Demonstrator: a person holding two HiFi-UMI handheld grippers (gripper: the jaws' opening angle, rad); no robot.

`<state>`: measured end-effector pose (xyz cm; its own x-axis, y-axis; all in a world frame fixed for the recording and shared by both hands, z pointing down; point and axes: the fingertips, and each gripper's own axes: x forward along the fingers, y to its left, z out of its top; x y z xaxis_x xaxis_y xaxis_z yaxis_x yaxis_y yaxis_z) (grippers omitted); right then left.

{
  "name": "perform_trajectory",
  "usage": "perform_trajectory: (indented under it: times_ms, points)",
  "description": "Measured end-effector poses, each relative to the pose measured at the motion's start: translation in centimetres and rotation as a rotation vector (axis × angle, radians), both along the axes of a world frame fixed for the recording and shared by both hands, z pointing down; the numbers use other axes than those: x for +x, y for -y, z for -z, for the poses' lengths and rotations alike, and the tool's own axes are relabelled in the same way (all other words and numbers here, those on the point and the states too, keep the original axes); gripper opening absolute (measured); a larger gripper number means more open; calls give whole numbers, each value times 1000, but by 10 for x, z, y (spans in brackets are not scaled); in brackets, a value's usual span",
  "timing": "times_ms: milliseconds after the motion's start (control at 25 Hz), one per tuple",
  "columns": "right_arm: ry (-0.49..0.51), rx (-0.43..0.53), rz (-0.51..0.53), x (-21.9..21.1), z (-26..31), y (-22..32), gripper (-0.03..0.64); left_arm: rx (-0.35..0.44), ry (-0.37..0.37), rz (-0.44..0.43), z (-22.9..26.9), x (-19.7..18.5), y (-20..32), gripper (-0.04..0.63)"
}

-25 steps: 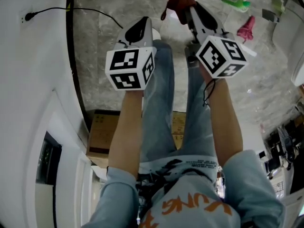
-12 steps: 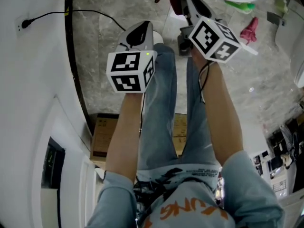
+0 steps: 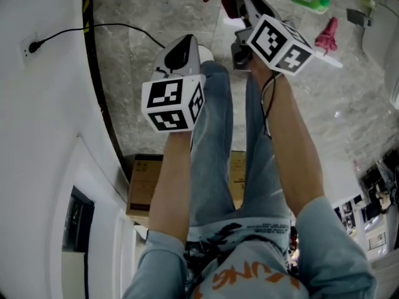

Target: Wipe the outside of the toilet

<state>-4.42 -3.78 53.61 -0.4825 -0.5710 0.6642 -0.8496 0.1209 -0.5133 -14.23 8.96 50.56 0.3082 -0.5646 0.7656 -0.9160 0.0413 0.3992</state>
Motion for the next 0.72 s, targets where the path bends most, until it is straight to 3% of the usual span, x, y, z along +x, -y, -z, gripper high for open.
perform_trajectory:
  times_ms: [480, 720]
  points:
    - [-5, -24, 26, 34, 0, 4, 54, -12, 6, -13, 1, 38, 14, -6]
    - [6, -42, 26, 51, -1, 2, 54, -26, 5, 44, 0, 55, 22, -6]
